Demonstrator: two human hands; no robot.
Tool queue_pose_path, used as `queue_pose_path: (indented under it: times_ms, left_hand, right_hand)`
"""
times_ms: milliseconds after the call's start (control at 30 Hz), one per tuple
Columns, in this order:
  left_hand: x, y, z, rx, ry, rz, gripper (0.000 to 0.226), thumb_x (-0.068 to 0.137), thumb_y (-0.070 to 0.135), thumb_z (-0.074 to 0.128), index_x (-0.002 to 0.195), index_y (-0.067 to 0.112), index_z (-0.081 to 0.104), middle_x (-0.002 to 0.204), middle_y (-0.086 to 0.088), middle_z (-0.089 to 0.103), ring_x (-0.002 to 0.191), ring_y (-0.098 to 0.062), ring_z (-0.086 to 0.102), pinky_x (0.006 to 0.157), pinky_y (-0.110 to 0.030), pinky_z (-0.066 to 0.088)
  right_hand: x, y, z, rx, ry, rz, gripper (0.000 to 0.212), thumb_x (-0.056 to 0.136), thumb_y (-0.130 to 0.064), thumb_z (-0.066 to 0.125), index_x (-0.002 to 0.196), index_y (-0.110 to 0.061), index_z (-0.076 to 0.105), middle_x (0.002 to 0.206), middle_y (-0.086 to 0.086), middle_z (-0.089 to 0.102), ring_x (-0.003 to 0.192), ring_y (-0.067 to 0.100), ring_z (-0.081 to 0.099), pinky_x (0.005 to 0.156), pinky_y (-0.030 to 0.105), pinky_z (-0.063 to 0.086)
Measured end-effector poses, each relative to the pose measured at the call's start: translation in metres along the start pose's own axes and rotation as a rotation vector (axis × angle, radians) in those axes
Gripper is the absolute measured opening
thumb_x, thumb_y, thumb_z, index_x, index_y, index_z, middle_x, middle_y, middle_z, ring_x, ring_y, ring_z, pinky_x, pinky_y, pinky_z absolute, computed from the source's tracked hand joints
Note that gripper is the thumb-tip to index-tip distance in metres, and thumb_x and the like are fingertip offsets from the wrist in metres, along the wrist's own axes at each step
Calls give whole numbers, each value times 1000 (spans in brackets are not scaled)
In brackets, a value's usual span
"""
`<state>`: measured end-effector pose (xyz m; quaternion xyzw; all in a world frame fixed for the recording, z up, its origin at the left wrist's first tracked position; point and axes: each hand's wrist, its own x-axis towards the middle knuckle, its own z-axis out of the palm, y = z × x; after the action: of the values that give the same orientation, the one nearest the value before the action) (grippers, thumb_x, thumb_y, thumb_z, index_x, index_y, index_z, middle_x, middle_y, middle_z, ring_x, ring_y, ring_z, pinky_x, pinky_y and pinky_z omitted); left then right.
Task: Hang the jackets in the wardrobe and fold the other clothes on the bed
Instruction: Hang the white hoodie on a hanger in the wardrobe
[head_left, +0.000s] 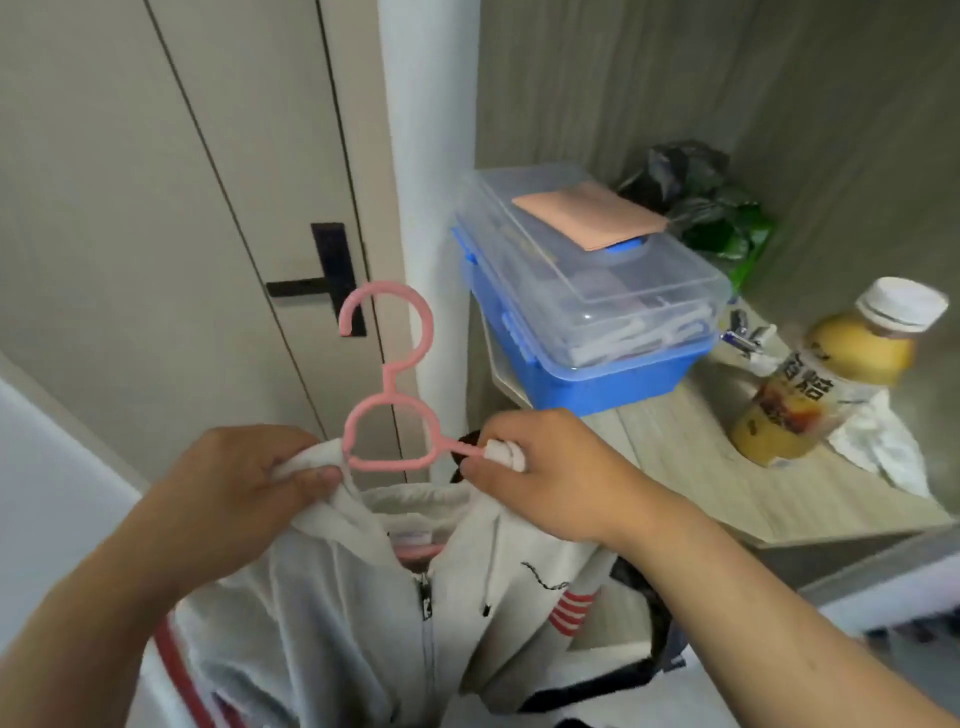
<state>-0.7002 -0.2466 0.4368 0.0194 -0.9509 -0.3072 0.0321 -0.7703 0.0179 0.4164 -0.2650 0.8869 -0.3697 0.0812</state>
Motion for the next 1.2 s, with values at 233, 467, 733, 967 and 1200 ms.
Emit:
queue_pose_path:
  times_ms: [233,467,733,967,1200]
  left_hand:
    - [43,27,21,67,-197,231,13,84,34,69,75,43,67,71,24,64,65,-3,60,60,-25,43]
    - [55,104,45,-25,-313,548,25,68,66,52,81,49,65,59,26,62,57,10,57,56,-11,43]
    - [48,221,78,-132,-457,850,9,81,46,67,83,54,67,62,23,65,65,6,62,59,-17,47]
    - [33,313,129,-232,-510,992,12,76,35,73,66,33,67,63,16,61,68,-1,55,50,-22,35]
    - [16,398,193,-280,-569,1013,6,72,48,63,77,47,67,63,11,64,68,-4,58,53,-26,42]
  right_hand:
    - [-62,-2,-14,-35,166,219,29,91,-45,61,78,-20,57,66,-4,57,63,11,51,64,42,50]
    - [-159,-29,-57,-128,390,405,26,94,-43,59,83,-19,61,72,-1,61,68,13,55,64,42,48]
    - [-250,-46,-109,-219,671,600,23,92,-42,63,74,-29,58,68,-6,57,63,7,52,59,31,45]
    - [-313,-29,-146,-297,827,735,24,85,-52,58,69,-33,59,68,-15,58,59,7,50,52,21,39]
    - [-383,21,-207,-293,909,762,28,76,-56,61,73,-29,66,74,-6,63,66,10,57,57,23,44]
